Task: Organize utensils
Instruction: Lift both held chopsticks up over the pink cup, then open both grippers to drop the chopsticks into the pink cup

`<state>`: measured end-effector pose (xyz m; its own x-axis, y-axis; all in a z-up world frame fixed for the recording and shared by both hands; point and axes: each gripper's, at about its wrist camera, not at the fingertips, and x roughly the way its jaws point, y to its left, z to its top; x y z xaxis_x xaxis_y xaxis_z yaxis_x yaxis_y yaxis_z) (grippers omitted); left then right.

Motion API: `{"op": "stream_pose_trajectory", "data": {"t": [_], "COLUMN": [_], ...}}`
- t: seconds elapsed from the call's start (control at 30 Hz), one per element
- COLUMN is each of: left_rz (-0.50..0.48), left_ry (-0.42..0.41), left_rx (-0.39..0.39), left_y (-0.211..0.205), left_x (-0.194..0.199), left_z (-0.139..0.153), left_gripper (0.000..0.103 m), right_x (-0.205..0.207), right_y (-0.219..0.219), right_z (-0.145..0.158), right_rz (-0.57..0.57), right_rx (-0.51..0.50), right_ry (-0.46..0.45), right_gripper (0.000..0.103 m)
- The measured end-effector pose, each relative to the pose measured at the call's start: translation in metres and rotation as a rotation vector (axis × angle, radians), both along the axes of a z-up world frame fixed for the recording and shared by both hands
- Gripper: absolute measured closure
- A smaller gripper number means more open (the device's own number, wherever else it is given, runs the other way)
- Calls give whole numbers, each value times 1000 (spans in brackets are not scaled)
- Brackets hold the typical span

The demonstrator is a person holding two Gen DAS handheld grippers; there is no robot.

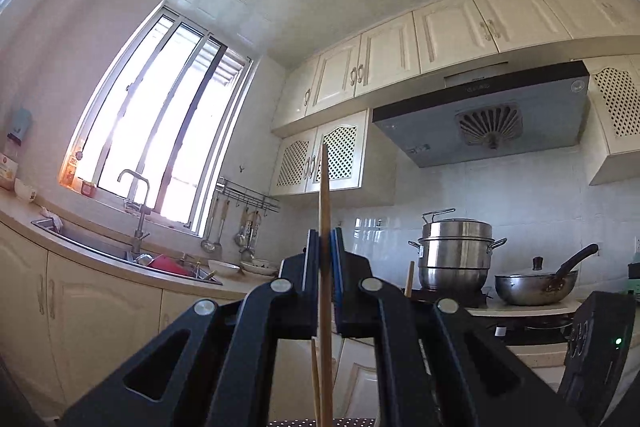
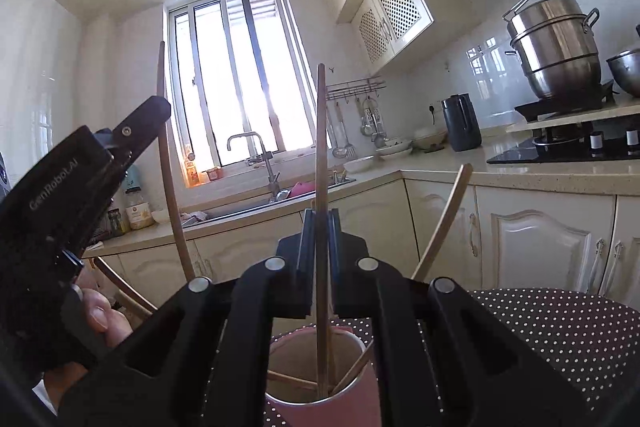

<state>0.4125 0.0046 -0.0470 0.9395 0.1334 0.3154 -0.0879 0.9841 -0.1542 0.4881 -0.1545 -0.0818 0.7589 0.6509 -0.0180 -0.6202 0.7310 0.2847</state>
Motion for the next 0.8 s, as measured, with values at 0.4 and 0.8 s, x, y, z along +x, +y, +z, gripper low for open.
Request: {"op": "stream_pose_trajectory", "data": {"t": [0.4, 0.8], "left_rz": [37, 9], "left_ry": [-5, 24], "left_rx": [48, 27], "left_y": [-12, -11], "left_x": [6, 10], "left_z": [-6, -20], "left_gripper": [97, 97], "right_x": [-3, -1], "right_y": [-5, -9], "right_z": [-12, -14], "right_rz": [32, 45], "right_rx": [19, 41], "right_ry": [26, 39], "right_gripper": [97, 96]}}
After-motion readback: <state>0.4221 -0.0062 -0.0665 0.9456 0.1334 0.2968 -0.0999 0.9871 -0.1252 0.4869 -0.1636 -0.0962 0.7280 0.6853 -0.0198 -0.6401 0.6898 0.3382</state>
